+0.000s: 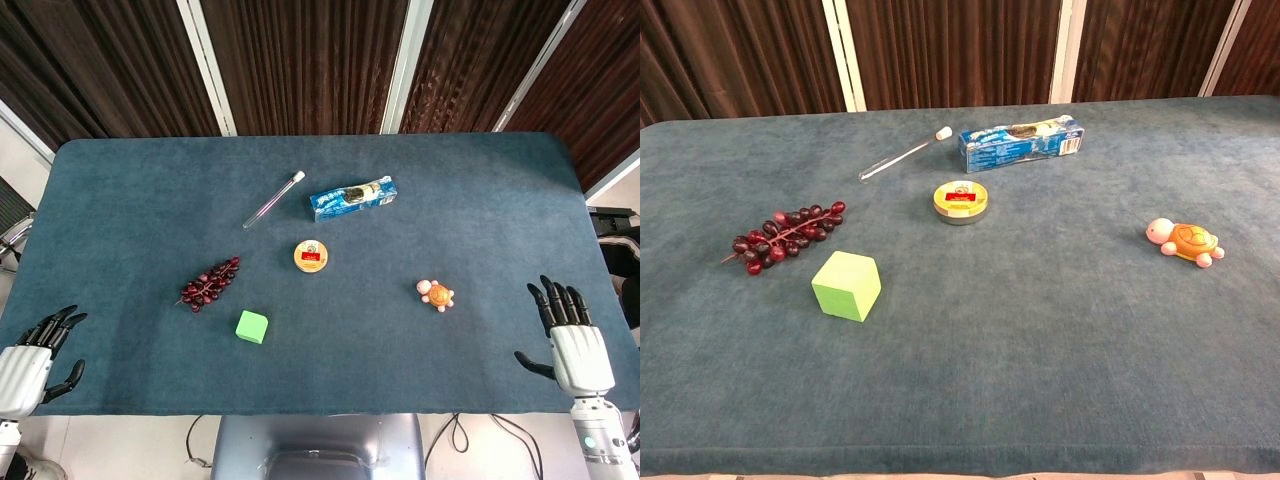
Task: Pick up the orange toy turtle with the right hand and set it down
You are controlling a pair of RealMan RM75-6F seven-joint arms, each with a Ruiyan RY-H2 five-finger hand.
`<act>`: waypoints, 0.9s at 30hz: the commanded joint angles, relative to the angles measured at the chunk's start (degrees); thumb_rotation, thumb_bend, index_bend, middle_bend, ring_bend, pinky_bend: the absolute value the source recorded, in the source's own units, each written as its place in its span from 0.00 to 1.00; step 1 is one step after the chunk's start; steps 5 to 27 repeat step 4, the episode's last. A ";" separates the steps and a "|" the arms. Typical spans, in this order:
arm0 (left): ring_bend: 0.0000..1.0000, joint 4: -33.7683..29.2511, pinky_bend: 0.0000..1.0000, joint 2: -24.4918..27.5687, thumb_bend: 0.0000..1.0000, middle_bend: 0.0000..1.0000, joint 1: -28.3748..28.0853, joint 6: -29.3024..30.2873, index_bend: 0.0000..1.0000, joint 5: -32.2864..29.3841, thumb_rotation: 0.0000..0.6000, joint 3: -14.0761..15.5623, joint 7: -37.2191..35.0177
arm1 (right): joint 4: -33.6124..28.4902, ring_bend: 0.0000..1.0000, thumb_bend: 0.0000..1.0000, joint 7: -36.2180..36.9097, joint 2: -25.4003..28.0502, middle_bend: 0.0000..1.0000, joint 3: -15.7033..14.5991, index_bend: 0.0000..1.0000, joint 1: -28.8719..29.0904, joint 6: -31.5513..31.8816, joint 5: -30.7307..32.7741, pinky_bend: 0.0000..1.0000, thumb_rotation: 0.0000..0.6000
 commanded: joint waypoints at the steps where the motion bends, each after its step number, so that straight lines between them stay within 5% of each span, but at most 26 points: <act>1: 0.14 -0.01 0.30 -0.02 0.41 0.09 -0.07 -0.06 0.17 -0.01 1.00 -0.03 -0.01 | -0.20 0.00 0.05 0.30 -0.01 0.00 0.16 0.00 -0.63 0.44 0.05 0.08 1.00; 27: 0.14 0.03 0.30 0.00 0.41 0.09 -0.13 -0.12 0.17 0.05 1.00 -0.02 -0.17 | -0.43 0.00 0.05 0.78 0.08 0.00 0.36 0.00 -0.76 0.05 -0.05 0.07 1.00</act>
